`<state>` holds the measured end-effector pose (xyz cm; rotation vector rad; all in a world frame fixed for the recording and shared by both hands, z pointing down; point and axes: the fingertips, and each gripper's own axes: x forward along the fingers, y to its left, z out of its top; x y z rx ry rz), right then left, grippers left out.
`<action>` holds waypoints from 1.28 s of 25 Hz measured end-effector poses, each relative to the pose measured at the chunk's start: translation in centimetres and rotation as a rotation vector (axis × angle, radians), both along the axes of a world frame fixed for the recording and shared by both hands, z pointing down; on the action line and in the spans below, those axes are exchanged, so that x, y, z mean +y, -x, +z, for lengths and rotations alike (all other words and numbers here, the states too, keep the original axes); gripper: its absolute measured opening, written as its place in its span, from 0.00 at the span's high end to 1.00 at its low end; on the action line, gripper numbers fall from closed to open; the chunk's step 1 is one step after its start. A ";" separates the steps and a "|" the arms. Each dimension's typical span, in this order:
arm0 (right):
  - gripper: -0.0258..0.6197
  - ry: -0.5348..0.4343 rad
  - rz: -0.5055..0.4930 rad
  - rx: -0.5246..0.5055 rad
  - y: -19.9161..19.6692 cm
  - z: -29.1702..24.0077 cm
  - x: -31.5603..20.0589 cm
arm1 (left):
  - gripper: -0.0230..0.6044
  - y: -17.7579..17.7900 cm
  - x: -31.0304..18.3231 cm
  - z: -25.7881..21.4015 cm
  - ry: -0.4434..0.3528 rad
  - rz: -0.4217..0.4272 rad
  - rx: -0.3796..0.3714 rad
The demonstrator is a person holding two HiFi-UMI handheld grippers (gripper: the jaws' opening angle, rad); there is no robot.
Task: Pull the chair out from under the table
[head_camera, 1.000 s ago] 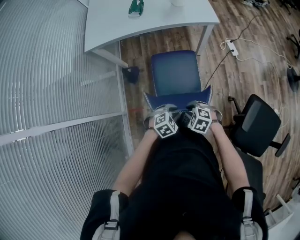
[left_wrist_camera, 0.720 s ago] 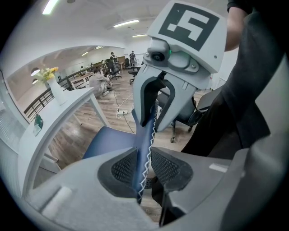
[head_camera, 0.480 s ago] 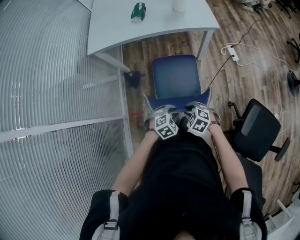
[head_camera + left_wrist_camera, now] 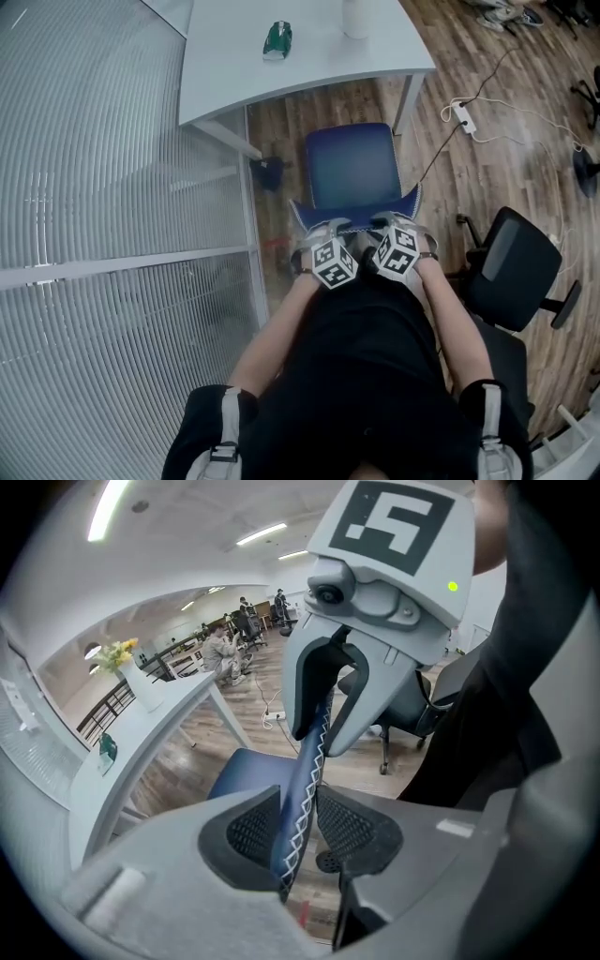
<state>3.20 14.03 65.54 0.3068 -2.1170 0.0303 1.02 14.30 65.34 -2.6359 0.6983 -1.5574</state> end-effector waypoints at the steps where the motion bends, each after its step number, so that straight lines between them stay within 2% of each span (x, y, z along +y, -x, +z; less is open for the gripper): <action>1: 0.77 0.000 -0.006 0.005 0.0 0.0 -0.1 | 0.77 0.1 -0.1 -0.1 -0.001 0.004 -0.005; 6: 0.78 0.001 -0.025 0.018 -0.2 -0.3 0.1 | 0.78 -0.1 -0.1 -1.4 -0.020 0.004 0.018; 10: 0.82 0.000 0.012 -0.032 -0.3 -1.8 0.0 | 0.80 0.4 -0.4 -2.9 -0.031 -0.027 0.061; 17: 0.85 -0.008 0.166 -0.203 -0.5 -6.0 -1.7 | 0.81 1.2 -1.9 -5.8 -0.059 -0.094 0.143; 24: 0.90 -0.073 0.313 -0.387 -1.0 -11.5 -4.2 | 0.83 1.4 -4.0 -10.9 -0.124 -0.172 0.269; 28: 0.96 -0.125 0.340 -0.466 -1.4 -14.9 -5.6 | 0.85 2.1 -5.1 -13.4 -0.168 -0.218 0.324; 32: 0.96 -0.187 0.333 -0.539 -1.3 -18.5 -6.2 | 0.88 2.5 -6.2 -15.7 -0.187 -0.264 0.401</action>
